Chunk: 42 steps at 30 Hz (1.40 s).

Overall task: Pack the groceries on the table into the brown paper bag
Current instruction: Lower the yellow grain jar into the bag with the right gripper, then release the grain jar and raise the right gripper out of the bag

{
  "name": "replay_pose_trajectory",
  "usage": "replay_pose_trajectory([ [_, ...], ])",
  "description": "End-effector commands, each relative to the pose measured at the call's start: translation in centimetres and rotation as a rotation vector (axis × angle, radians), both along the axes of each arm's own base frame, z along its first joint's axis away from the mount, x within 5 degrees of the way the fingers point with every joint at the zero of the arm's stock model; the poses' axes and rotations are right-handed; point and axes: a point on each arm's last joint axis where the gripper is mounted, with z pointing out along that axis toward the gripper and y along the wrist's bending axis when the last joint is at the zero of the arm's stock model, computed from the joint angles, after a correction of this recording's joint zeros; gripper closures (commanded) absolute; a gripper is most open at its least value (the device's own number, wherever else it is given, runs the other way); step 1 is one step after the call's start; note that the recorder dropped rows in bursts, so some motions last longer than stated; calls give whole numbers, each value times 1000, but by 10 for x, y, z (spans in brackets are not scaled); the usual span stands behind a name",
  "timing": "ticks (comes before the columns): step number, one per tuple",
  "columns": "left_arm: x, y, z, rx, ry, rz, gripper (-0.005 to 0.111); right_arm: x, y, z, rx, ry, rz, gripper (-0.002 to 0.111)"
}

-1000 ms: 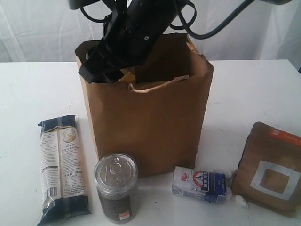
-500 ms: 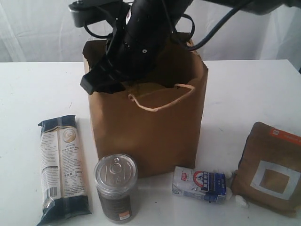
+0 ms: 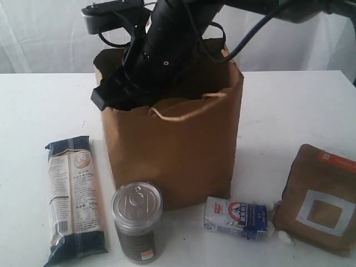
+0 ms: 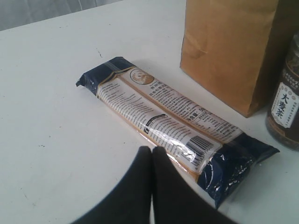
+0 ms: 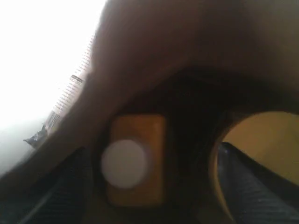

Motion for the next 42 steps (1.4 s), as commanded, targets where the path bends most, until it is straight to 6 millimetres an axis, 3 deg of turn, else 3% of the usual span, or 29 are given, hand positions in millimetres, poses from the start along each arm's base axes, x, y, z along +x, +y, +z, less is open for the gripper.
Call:
replay_pose_trajectory([
  [1,0,0,-1,-10,0,5,107,-2,-3,14,36,-37,-12,37],
  [12,0,0,-1,-7,-1,5,107,-19,-20,54,107,-130,-15,37],
  [25,0,0,-1,-7,-1,5,107,-63,-62,144,348,-431,-21,38],
  [31,0,0,-1,-7,-1,5,107,-87,-81,166,394,-468,-2,38],
  [42,0,0,-1,-7,-1,5,107,-137,-109,188,467,-392,98,38],
])
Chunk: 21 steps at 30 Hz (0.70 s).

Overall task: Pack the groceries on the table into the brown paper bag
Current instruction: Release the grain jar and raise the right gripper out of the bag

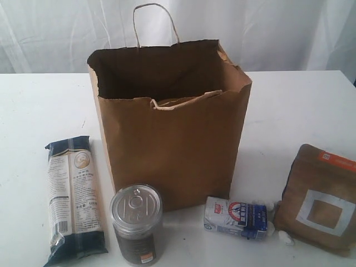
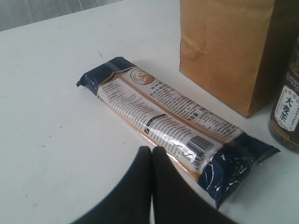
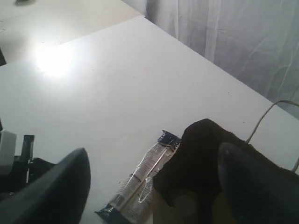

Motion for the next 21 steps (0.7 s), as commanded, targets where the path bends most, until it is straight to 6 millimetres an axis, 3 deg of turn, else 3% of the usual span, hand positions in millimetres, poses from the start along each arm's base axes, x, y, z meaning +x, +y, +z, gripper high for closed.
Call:
replay_pose_trajectory([
  [1,0,0,-1,-9,0,5,107,-22,-17,11,6,-7,36,38],
  [6,0,0,-1,-9,0,5,107,-49,-40,28,58,-62,42,38],
  [9,0,0,-1,-9,0,5,107,-81,-59,31,48,-2,127,38],
  [13,0,0,-1,-9,0,5,107,-101,-63,33,100,61,225,38],
  [19,0,0,-1,-8,0,5,107,-105,-67,32,106,69,215,38],
  [21,0,0,-1,-8,0,5,107,-103,-66,22,87,105,204,38],
])
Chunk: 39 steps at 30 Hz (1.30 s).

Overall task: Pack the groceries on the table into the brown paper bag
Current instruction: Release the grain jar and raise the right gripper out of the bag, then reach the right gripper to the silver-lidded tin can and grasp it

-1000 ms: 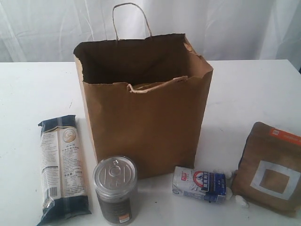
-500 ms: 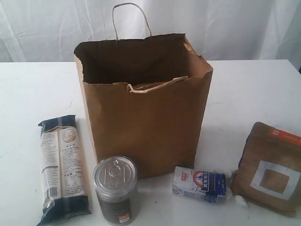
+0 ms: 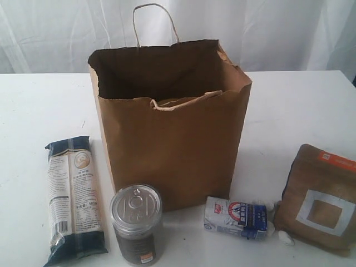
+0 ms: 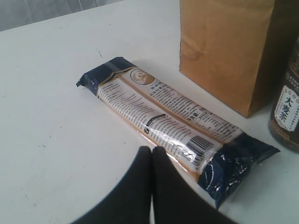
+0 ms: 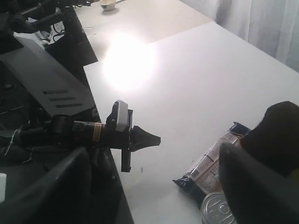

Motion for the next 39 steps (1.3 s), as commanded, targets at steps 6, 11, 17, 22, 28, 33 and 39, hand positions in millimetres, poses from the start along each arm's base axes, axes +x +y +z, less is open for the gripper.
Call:
replay_pose_trajectory([
  [6,0,0,-1,-8,0,5,107,4,6,-53,-97,189,-7,38],
  [11,0,0,-1,-8,0,5,107,-5,6,-78,-101,291,49,38],
  [17,0,0,-1,-8,0,5,107,-18,5,-94,-71,349,144,38],
  [22,0,0,-1,-8,0,5,107,-14,9,-128,-144,428,143,38],
  [28,0,0,-1,-8,0,5,107,-6,16,-185,-281,488,183,38],
  [33,0,0,-1,-8,0,5,107,14,29,-220,-310,433,157,34],
  [39,0,0,-1,-8,0,5,107,58,58,-266,-374,400,71,29],
])
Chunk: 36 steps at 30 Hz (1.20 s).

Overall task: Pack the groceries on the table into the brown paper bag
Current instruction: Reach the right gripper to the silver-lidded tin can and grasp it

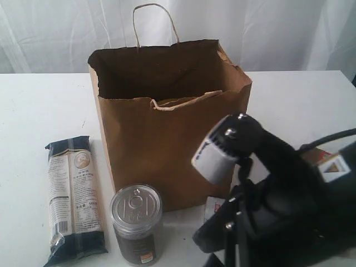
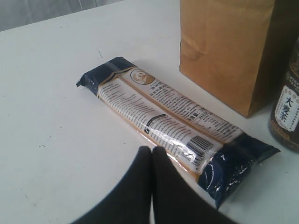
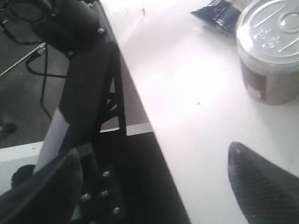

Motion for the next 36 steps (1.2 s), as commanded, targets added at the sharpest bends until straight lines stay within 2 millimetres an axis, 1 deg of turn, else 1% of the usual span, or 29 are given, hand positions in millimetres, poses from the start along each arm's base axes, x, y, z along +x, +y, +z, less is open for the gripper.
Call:
replay_pose_trajectory([
  [1,0,0,-1,-8,0,5,107,28,19,-29,-40,10,-72,29],
  [2,0,0,-1,-8,0,5,107,35,26,-39,-50,30,-91,29],
  [4,0,0,-1,-8,0,5,107,44,33,-51,-56,24,-85,29],
  [7,0,0,-1,-8,0,5,107,51,41,-64,-53,18,-51,29],
  [9,0,0,-1,-8,0,5,107,54,48,-70,-51,-49,-29,28],
  [10,0,0,-1,-8,0,5,107,54,52,-72,-53,-104,-3,27],
  [15,0,0,-1,-8,0,5,107,50,69,-80,-66,-275,70,24],
  [18,0,0,-1,-8,0,5,107,54,77,-87,-83,-361,50,23],
  [21,0,0,-1,-8,0,5,107,55,81,-90,-92,-391,50,23],
  [25,0,0,-1,-8,0,5,107,55,81,-93,-99,-386,51,23],
  [29,0,0,-1,-8,0,5,107,62,81,-90,-93,-435,-20,23],
  [32,0,0,-1,-8,0,5,107,67,83,-85,-74,-435,-76,23],
  [36,0,0,-1,-8,0,5,107,67,86,-80,-51,-384,-113,23],
])
